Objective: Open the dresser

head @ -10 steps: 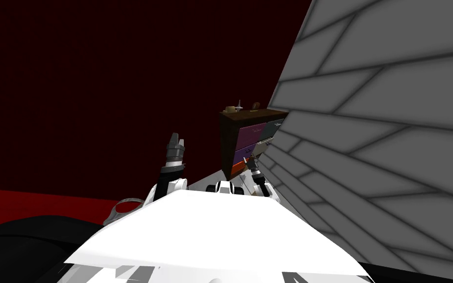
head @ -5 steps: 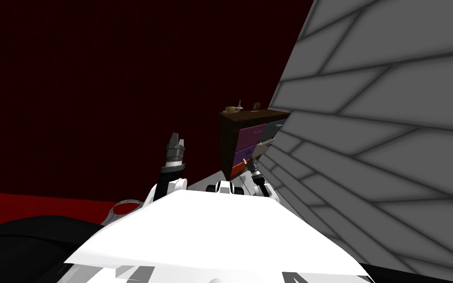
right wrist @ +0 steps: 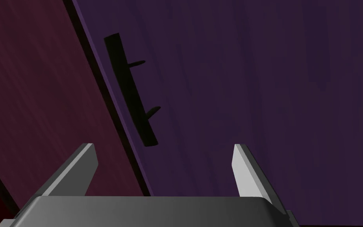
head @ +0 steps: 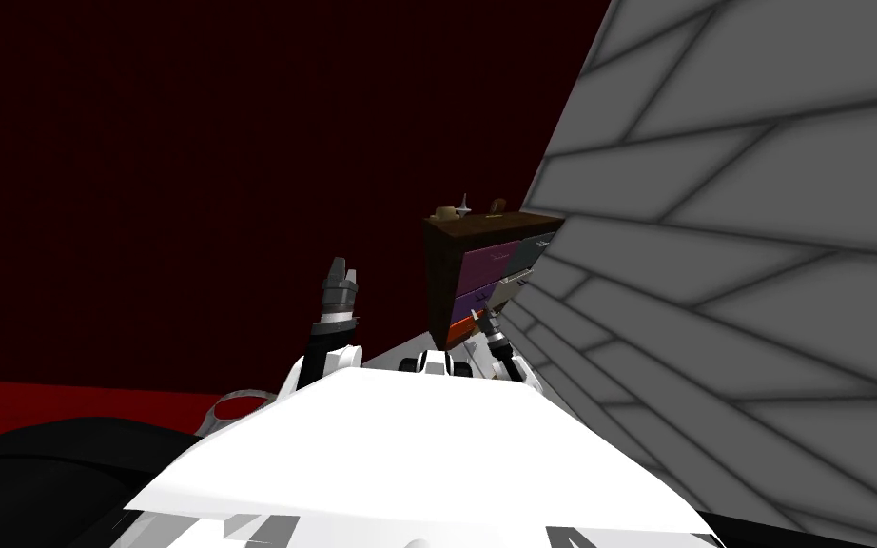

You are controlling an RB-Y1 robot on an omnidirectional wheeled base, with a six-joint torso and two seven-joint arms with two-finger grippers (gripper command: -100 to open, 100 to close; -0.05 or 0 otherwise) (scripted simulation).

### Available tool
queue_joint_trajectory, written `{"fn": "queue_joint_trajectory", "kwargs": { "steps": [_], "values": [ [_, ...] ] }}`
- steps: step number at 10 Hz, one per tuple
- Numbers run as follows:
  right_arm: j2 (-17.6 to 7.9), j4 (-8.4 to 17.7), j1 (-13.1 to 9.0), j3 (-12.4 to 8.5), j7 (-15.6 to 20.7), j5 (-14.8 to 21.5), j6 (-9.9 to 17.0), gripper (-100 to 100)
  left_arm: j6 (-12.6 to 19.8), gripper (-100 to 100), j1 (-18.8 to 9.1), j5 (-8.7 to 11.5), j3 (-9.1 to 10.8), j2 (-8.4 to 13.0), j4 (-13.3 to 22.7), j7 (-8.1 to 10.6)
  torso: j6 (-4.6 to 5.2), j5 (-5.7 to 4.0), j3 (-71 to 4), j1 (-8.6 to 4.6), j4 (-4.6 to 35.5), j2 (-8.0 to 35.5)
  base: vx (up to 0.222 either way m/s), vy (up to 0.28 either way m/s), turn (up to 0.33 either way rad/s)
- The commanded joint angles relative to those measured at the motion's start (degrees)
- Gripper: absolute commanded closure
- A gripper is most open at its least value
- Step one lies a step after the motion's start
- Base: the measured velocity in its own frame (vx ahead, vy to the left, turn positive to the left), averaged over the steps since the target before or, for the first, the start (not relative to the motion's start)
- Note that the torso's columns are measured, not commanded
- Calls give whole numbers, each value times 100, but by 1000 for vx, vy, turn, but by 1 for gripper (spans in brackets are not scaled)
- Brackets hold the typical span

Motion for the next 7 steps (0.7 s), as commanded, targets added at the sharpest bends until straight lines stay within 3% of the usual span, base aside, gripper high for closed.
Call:
{"fn": "queue_joint_trajectory", "kwargs": {
  "steps": [1,3,5,7],
  "values": [
    [-14,67,-81,-21,-160,190,-112,-100,0,0,0,0,0,0,0,0,0,0,3,1,1,6,40,20,-224],
    [-39,183,-237,-64,-497,555,-324,-100,0,0,2,0,0,-1,0,0,2,5,-9,17,-4,-15,88,90,-371],
    [-51,241,-315,-86,-716,755,-430,-100,0,0,0,0,-1,-1,0,0,-6,0,1,0,0,3,53,69,-105],
    [-76,358,-472,-129,-1039,1114,-642,-100,0,0,1,0,0,0,0,0,2,-3,1,-8,1,1,75,79,-341]
  ]
}}
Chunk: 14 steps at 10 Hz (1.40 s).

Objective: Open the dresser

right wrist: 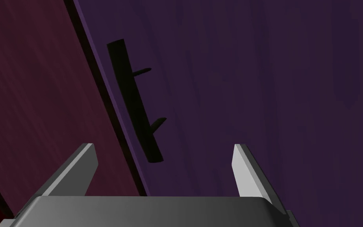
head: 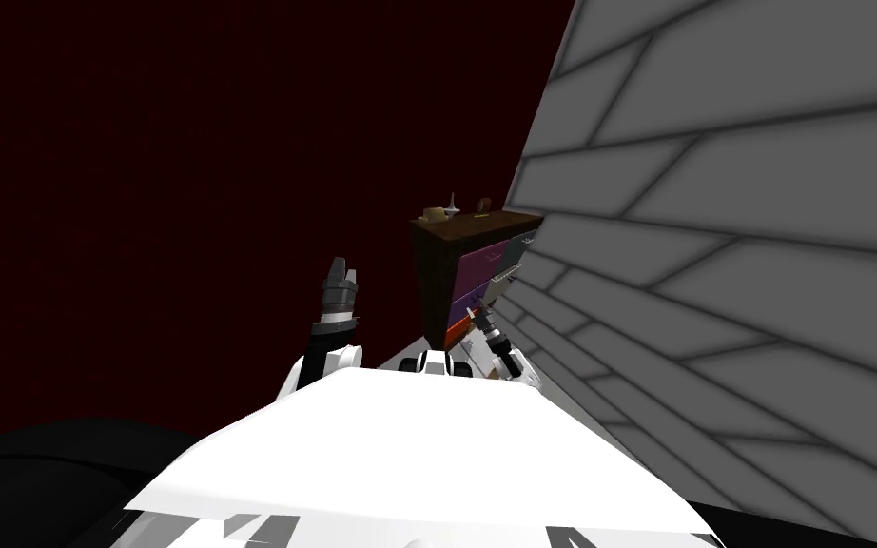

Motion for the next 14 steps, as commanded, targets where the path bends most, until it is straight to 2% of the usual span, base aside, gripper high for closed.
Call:
{"fn": "queue_joint_trajectory", "kwargs": {
  "steps": [1,5,7,8,11,12,14],
  "values": [
    [-23,72,-100,-34,-334,305,-179,-100,0,0,0,0,0,0,0,0,0,3,-3,10,-2,-4,0,61,-178],
    [-72,305,-413,-120,-1026,1030,-603,-100,0,0,-1,0,-1,0,0,0,-1,7,-2,21,-1,-2,7,95,-271],
    [-67,303,-405,-116,-1012,1012,-582,-100,0,0,-1,0,0,0,0,0,-4,-1,-3,-6,-1,-4,2,42,-104],
    [-60,247,-335,-99,-889,870,-497,100,0,0,-2,0,0,1,0,0,-5,-4,-1,-14,0,-1,-3,-64,200],
    [-23,72,-100,-34,-381,323,-179,100,1,0,-3,0,1,2,1,0,-3,-3,0,-10,0,0,-6,-127,372],
    [-23,72,-100,-34,-334,305,-179,100,1,0,-3,0,1,2,1,0,-2,2,-3,8,-1,-5,-3,-51,145],
    [2,-44,56,9,22,-70,32,100,0,0,-2,0,0,1,0,0,-10,8,-10,29,-3,-18,-29,-51,237]
  ]
}}
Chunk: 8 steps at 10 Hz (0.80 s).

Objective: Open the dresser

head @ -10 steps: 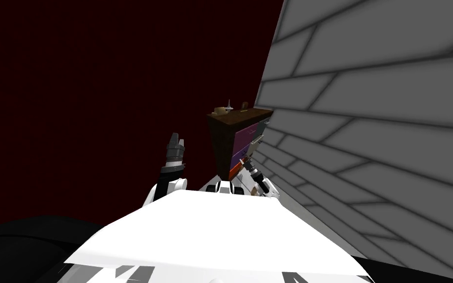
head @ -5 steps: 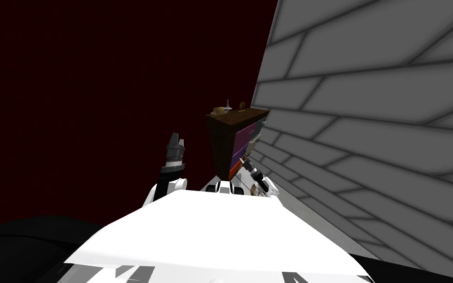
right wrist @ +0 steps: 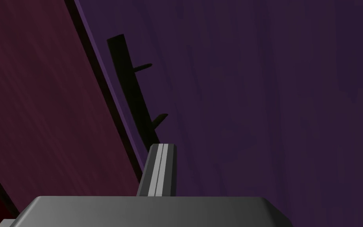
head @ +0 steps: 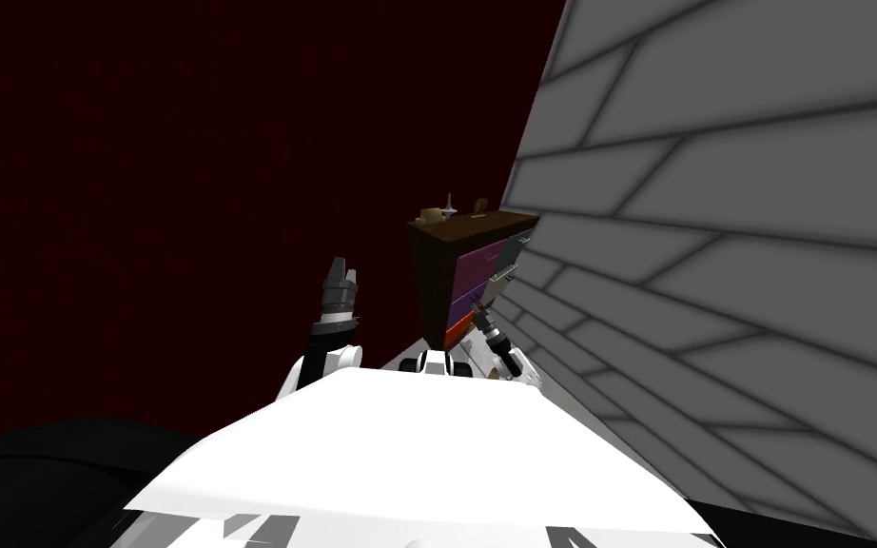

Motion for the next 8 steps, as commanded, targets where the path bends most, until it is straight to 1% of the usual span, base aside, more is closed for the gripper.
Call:
{"fn": "queue_joint_trajectory", "kwargs": {
  "steps": [1,2,3,4,5,6,7,8],
  "values": [
    [34,-144,187,51,444,-461,278,100,0,0,-1,0,0,0,0,0,-12,-7,1,-12,-1,0,-83,-103,352],
    [34,-144,187,51,487,-477,278,100,0,0,-1,0,0,1,0,0,-10,-11,5,-23,-2,8,-61,-71,134],
    [46,-202,265,73,672,-665,384,100,0,0,1,0,1,0,0,0,6,-7,3,-16,-1,6,-48,-45,195],
    [58,-260,343,94,841,-852,490,100,0,0,0,0,0,0,0,0,5,-4,4,-11,0,9,-67,-68,338],
    [58,-260,343,94,857,-853,490,100,0,0,0,0,0,0,0,0,6,-6,10,-21,3,19,-48,-54,110],
    [71,-318,421,116,1042,-1042,596,100,0,0,1,0,1,0,0,0,12,-6,9,-21,2,16,-40,-45,203],
    [65,-283,380,104,931,-946,532,100,0,0,0,0,0,0,0,0,6,-6,8,-19,2,15,-20,-26,56],
    [-98,-341,278,147,812,-895,642,-100,0,0,1,0,1,0,0,0,11,-4,4,-15,0,9,-18,-64,79]
  ]
}}
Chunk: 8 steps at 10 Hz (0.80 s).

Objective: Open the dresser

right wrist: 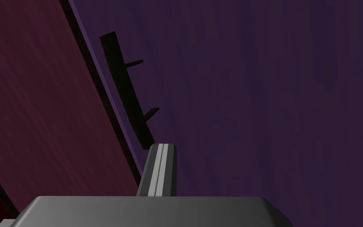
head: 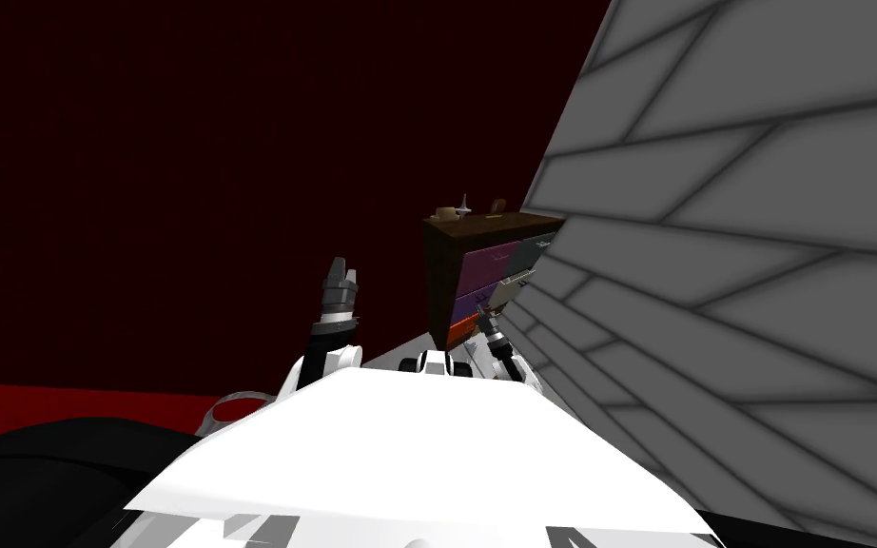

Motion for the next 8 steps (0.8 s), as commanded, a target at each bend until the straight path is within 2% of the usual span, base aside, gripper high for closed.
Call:
{"fn": "queue_joint_trajectory", "kwargs": {
  "steps": [1,3,4,5,6,7,8],
  "values": [
    [-248,-78,-161,61,-229,100,140,-100,0,0,-1,0,0,0,0,0,-4,-3,0,-16,0,1,-42,-94,124],
    [-445,-141,-289,109,-411,179,251,-100,0,0,0,0,0,1,0,0,-2,-4,8,-13,4,13,-36,-90,71],
    [-388,-132,-246,93,-349,152,218,-100,0,0,0,0,1,1,0,0,-3,-3,6,-10,3,9,-13,-49,16],
    [-487,-186,-397,53,-526,158,398,-100,0,0,0,0,0,0,0,0,-2,1,2,8,0,3,35,45,40],
    [-464,-187,-331,72,-453,156,322,-100,0,0,0,0,-1,-1,0,0,-6,9,-6,32,-2,-11,25,31,11],
    [-472,-196,-343,68,-480,156,352,100,0,0,1,0,-1,-1,-1,0,-2,4,-2,11,-2,0,4,5,-2],
    [-508,-221,-335,73,-520,153,339,100,0,0,0,0,0,0,0,0,-2,-3,7,-11,3,12,-77,-32,-24]
  ]
}}
